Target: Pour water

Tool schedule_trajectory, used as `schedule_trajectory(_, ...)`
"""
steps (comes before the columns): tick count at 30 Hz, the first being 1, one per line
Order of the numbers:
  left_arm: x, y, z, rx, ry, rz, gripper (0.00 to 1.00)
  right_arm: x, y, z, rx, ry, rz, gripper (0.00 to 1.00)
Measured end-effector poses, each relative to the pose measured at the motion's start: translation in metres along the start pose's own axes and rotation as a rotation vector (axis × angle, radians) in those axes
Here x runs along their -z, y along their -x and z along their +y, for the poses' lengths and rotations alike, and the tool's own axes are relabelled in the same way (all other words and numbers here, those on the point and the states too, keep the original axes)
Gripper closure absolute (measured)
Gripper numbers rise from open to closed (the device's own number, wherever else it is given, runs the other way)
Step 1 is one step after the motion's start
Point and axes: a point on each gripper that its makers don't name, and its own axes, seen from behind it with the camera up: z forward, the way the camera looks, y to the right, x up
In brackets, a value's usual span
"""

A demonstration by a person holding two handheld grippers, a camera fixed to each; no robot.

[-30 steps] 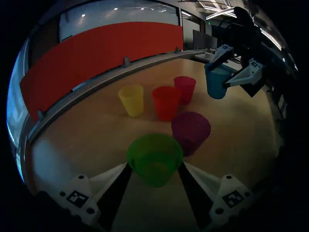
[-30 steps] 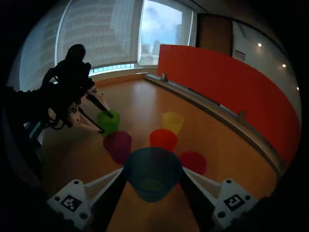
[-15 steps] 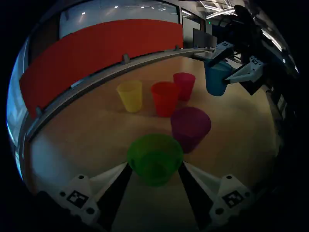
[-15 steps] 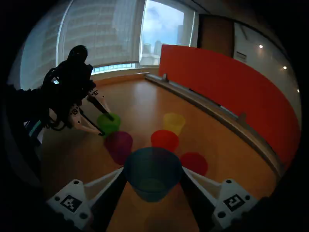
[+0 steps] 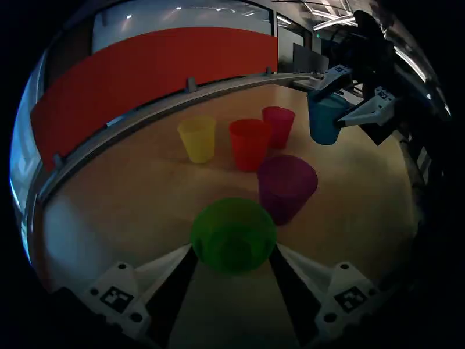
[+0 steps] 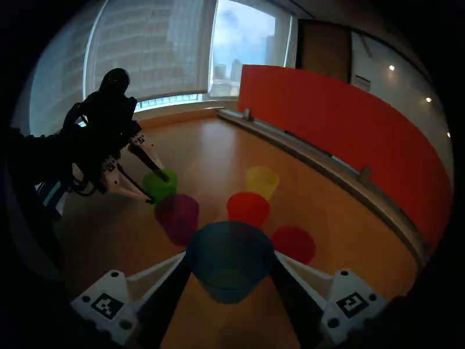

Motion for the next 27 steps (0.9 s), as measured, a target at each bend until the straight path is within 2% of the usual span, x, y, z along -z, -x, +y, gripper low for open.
schedule_trajectory(11, 0.001, 0.003, 0.001, -0.003, 0.012, -0.022, 0.16, -0.003, 0.006, -0.007, 0.020, -0.006, -0.017, 0.08)
schedule_trajectory(17, 0.001, 0.009, 0.000, 0.016, 0.011, -0.040, 0.16, -0.006, 0.012, -0.008, 0.012, -0.008, -0.028, 0.08)
schedule_trajectory(27, 0.005, 0.025, -0.003, -0.016, -0.009, -0.077, 0.16, -0.020, 0.027, -0.011, -0.021, -0.020, -0.046, 0.08)
